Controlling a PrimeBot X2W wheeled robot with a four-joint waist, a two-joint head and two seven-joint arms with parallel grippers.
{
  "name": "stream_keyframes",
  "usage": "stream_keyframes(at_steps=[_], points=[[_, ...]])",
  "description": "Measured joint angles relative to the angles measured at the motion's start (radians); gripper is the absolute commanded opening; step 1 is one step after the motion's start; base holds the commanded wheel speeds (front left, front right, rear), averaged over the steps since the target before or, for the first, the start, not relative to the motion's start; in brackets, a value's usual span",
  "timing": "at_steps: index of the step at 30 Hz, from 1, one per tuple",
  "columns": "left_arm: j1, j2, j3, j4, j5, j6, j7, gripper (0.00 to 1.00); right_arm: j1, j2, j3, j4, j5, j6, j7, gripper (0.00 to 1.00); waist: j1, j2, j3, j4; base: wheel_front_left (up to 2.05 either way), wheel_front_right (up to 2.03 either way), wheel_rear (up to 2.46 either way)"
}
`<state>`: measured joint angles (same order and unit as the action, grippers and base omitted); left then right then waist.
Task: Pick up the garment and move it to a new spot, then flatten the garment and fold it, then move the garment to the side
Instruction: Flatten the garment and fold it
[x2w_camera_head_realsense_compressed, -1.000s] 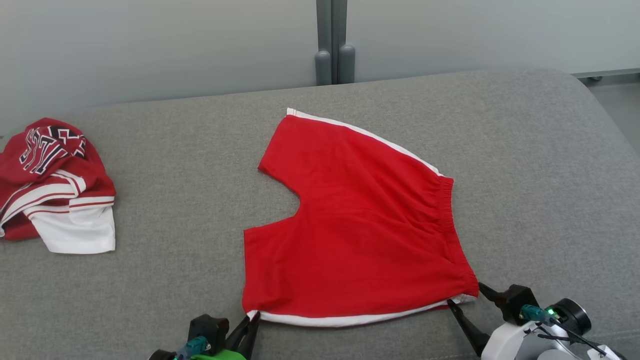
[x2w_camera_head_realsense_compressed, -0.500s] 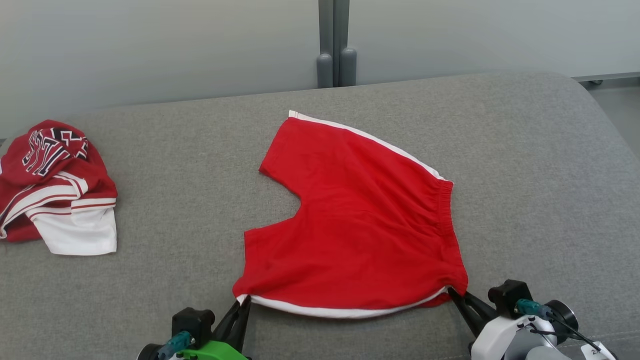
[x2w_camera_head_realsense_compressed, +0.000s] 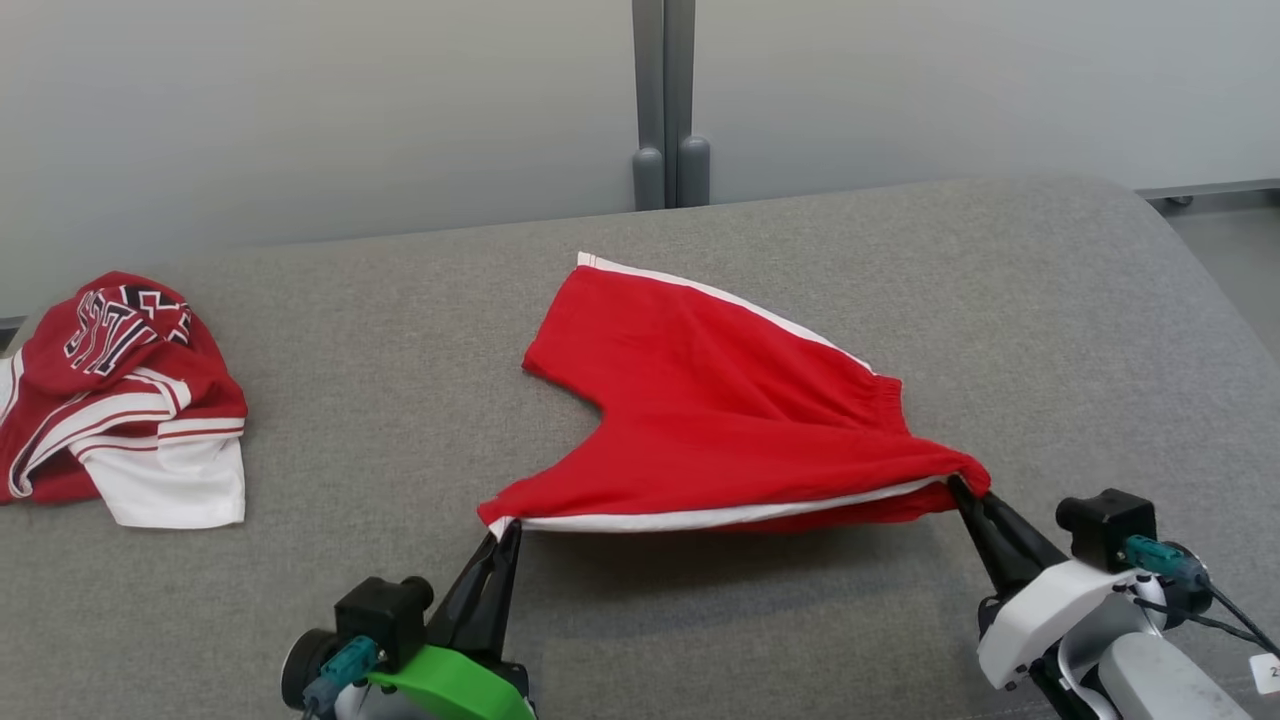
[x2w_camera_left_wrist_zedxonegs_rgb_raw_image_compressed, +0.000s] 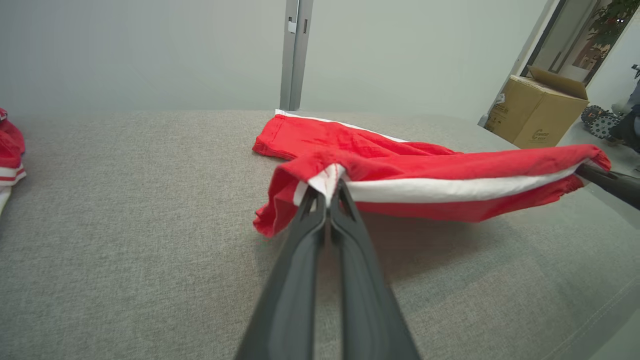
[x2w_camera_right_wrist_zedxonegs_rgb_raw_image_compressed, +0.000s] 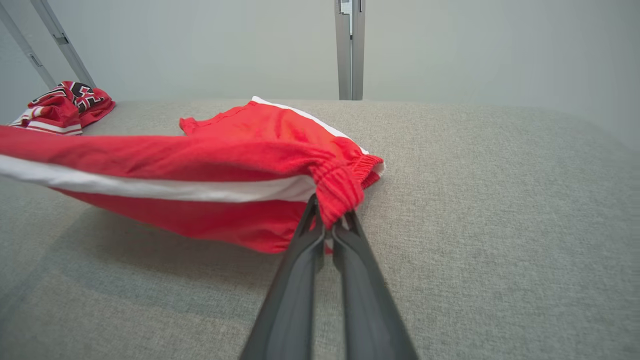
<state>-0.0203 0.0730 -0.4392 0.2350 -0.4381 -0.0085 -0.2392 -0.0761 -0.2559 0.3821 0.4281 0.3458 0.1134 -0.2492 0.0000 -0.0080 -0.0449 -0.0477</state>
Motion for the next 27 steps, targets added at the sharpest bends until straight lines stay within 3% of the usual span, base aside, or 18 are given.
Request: stream_keyframes(at_steps=[15,27], points=[[0.045,0.025,-0.050,-0.263,0.097,0.023,-0.004,0.00,0.085,-0.091,-0.091,-0.201,-0.006,-0.015,-0.002,0.00,0.0000,0.0000,-0.037,0.074,0.00,0.00,0.00],[0.096,0.065,-0.081,-0.302,0.098,0.016,0.047,0.00,0.133,-0.084,-0.044,-0.167,0.028,-0.008,0.011,0.00,0.0000,0.0000,-0.025,0.057,0.00,0.00,0.00]])
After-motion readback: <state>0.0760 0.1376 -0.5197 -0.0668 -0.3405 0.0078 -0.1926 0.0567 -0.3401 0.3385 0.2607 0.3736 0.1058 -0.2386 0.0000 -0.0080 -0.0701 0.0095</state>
